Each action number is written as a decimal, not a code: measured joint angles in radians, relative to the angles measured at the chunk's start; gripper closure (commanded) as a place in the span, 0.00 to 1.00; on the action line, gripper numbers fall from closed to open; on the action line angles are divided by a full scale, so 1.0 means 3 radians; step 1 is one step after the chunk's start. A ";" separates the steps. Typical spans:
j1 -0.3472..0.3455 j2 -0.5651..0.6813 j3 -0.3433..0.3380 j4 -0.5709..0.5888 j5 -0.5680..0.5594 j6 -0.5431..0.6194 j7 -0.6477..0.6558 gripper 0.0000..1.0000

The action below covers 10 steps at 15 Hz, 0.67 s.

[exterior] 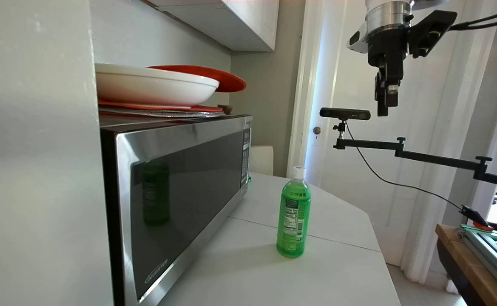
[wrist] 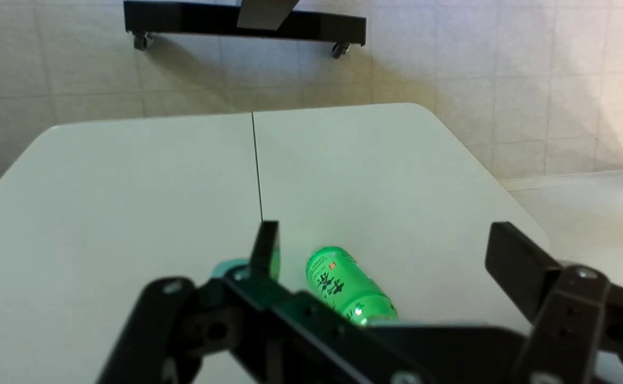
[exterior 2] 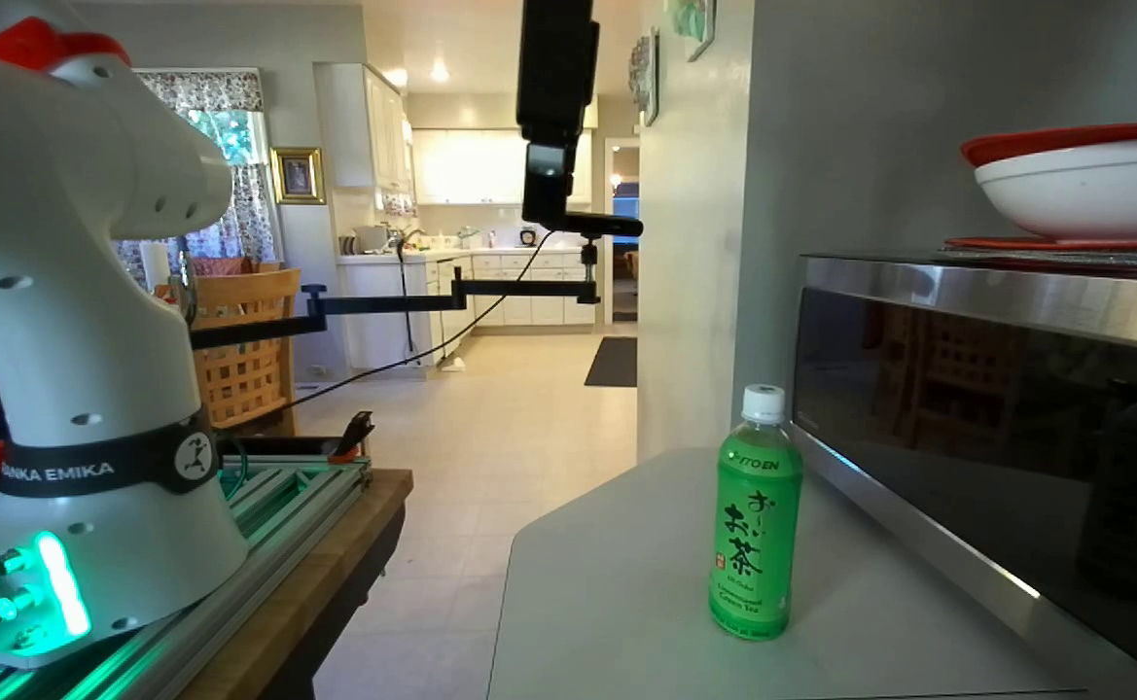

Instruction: Put the green bottle on top of the microwave.

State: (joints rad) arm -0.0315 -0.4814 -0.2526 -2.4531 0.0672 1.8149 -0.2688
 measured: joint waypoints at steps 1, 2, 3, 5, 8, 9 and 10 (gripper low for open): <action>-0.0004 0.0000 0.0010 0.0003 0.0000 0.0054 -0.0023 0.00; -0.0007 0.0000 0.0018 0.0004 0.0000 0.0071 -0.0031 0.00; -0.0010 0.0000 0.0021 0.0004 0.0000 0.0075 -0.0034 0.00; -0.0015 0.0000 0.0022 0.0004 0.0000 0.0077 -0.0040 0.00; -0.0025 0.0000 0.0031 0.0004 0.0000 0.0077 -0.0045 0.00; -0.0029 0.0000 0.0039 0.0004 0.0000 0.0083 -0.0045 0.00; -0.0029 0.0003 0.0046 0.0008 0.0002 0.0127 -0.0045 0.00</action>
State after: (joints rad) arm -0.0401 -0.4804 -0.2388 -2.4508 0.0677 1.8530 -0.2822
